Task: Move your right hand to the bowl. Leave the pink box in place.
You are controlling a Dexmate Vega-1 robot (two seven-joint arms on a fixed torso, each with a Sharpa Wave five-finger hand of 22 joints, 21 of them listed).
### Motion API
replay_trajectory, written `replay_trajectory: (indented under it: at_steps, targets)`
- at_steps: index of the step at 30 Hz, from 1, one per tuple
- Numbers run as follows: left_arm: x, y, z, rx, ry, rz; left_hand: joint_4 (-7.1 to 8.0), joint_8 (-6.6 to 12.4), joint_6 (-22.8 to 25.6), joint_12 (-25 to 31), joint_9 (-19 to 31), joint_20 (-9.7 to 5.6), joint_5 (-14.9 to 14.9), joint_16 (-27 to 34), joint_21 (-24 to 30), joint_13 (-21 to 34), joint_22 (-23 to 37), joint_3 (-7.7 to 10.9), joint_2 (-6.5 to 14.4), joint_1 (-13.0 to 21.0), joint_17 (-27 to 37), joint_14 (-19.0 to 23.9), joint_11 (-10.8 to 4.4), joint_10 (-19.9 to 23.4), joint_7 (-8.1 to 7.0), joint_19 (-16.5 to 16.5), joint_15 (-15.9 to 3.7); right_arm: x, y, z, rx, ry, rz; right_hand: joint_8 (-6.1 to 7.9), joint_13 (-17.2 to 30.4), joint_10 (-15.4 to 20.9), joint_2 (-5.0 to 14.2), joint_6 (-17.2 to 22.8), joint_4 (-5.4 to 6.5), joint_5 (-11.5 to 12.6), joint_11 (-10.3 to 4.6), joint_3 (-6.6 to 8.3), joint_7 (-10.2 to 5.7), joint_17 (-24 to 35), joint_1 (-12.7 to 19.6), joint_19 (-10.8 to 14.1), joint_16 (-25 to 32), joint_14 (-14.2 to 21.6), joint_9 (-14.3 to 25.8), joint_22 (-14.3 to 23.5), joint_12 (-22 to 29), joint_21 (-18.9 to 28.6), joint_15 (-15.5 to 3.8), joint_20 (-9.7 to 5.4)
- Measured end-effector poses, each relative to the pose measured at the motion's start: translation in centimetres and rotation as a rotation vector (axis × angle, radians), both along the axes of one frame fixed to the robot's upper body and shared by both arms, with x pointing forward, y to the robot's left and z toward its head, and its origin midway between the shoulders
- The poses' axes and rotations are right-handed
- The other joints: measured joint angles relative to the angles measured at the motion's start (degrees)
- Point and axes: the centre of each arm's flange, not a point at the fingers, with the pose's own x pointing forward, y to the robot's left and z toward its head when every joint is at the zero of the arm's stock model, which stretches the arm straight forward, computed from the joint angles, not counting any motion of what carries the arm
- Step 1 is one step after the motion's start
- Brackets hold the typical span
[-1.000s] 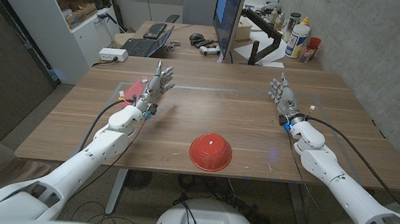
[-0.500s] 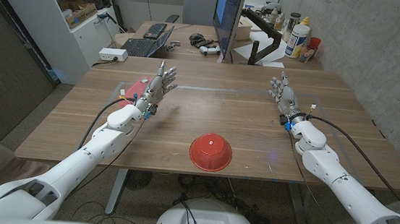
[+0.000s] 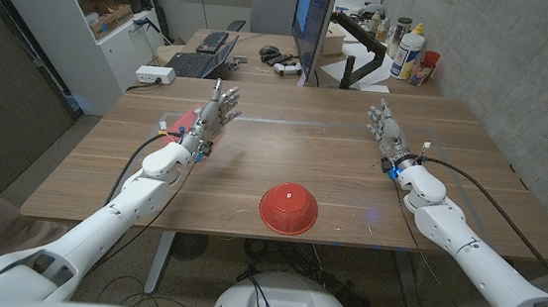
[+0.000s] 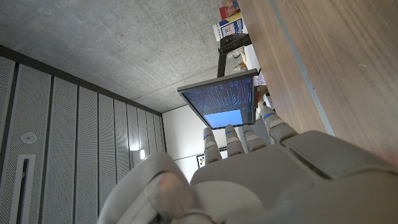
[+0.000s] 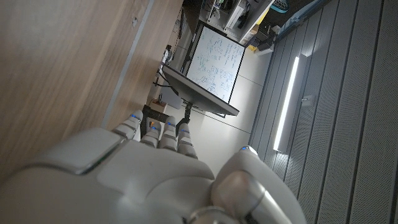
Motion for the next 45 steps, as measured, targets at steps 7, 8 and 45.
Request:
replay_trajectory:
  at_steps: [7,8,45]
  targets:
    - [-0.1,0.4,0.3,-0.003,-0.01,0.008,0.0,0.0,0.0,0.0,0.0,0.0,0.0,0.0,0.0,0.0,0.0,0.0,0.0,0.0,-0.1,0.0,0.0,0.0,0.01,0.0,0.0,-0.1,0.2,-0.1,-0.033,0.013,-0.02,0.0,0.0,-0.2,0.32,0.0,0.0,0.0,-0.2,0.0,0.0,0.0,0.3,-0.2,-0.3,-0.7,0.0,-0.2,0.0,-0.2,-0.1,-0.2]
    - [-0.1,0.5,0.3,-0.003,-0.011,0.009,0.0,0.0,0.0,0.0,0.0,0.0,0.0,0.0,0.0,0.0,0.0,0.0,0.0,0.0,-0.1,0.0,0.0,0.0,0.01,0.0,0.0,0.0,0.2,-0.2,-0.039,0.02,-0.03,0.0,0.0,-0.2,0.3,0.0,0.0,0.0,-0.2,0.0,0.0,-0.1,0.3,-0.2,-0.3,-1.0,0.0,-0.2,0.0,-0.3,0.05,-0.21]
    - [0.4,1.0,1.0,0.008,-0.038,0.029,-0.71,0.0,-0.9,-0.5,0.0,-0.32,0.2,0.3,0.0,-0.2,-0.3,0.25,-0.8,0.8,0.0,0.0,0.51,-2.4,0.13,0.1,-0.01,-3.1,2.5,1.8,-0.362,0.039,-0.169,0.22,0.0,-3.2,0.53,-1.5,-0.48,0.0,-1.34,0.48,-2.26,-0.1,0.5,-2.7,-0.3,-3.5,-0.1,-0.1,-0.9,-0.3,-0.01,0.21]
